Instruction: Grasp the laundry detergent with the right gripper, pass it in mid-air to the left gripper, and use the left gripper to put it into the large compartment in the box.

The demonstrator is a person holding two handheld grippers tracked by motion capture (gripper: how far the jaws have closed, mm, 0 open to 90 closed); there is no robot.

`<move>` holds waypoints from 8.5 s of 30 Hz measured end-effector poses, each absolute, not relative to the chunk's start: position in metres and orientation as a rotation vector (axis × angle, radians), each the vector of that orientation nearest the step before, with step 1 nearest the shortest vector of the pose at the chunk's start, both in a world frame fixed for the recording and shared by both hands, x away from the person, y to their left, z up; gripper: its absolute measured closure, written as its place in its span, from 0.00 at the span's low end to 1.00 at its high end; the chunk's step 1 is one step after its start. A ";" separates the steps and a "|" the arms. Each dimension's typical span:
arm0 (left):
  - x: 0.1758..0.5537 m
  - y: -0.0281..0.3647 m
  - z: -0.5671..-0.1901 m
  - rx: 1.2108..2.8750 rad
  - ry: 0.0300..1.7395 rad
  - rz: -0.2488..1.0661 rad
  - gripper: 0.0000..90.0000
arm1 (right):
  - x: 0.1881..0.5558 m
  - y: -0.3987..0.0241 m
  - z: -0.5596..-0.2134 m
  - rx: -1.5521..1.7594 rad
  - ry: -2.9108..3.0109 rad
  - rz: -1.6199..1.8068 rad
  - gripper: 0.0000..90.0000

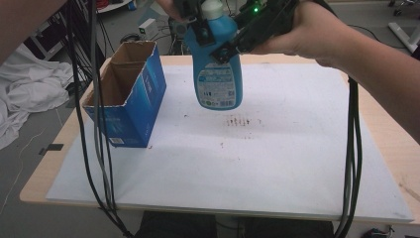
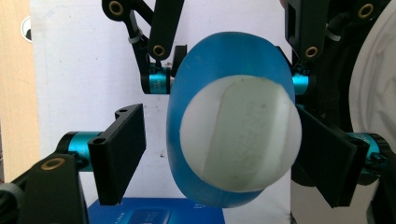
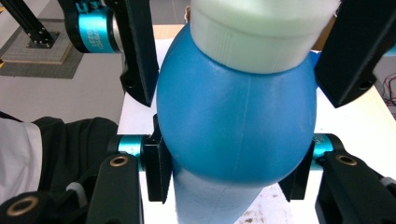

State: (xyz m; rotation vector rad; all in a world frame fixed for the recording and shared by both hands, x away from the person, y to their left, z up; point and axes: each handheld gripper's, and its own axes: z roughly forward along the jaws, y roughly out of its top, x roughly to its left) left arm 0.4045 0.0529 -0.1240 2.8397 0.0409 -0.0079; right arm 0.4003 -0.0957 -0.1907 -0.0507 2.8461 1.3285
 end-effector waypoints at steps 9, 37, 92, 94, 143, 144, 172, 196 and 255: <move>0.404 0.051 -0.125 2.848 0.034 0.005 0.27 | 0.401 -0.095 -0.191 -0.069 2.823 1.340 0.51; 0.406 0.052 -0.125 2.848 0.034 0.016 0.32 | 0.401 -0.097 -0.191 -0.026 2.840 1.321 0.51; 0.407 0.040 -0.131 2.851 -0.017 0.000 0.42 | 0.401 -0.113 -0.195 0.077 2.836 1.366 0.31; 0.408 0.040 -0.131 2.849 -0.013 0.007 0.42 | 0.402 -0.115 -0.196 0.091 2.848 1.346 0.25; 0.396 0.164 -0.091 2.744 0.579 0.165 0.42 | 0.432 -0.234 -0.283 0.598 3.040 0.704 0.15; 0.396 0.166 -0.090 2.744 0.593 0.169 0.42 | 0.433 -0.236 -0.283 0.603 3.034 0.698 0.15; 0.396 0.254 -0.083 2.542 1.262 0.332 0.42 | 0.445 -0.270 -0.281 0.718 3.006 0.654 0.15; 0.404 0.265 -0.114 2.486 1.414 0.349 0.42 | 0.454 -0.278 -0.281 0.752 2.991 0.646 0.15; 0.404 0.266 -0.231 2.533 1.443 0.255 0.42 | 0.456 -0.285 -0.287 0.783 2.981 0.641 0.15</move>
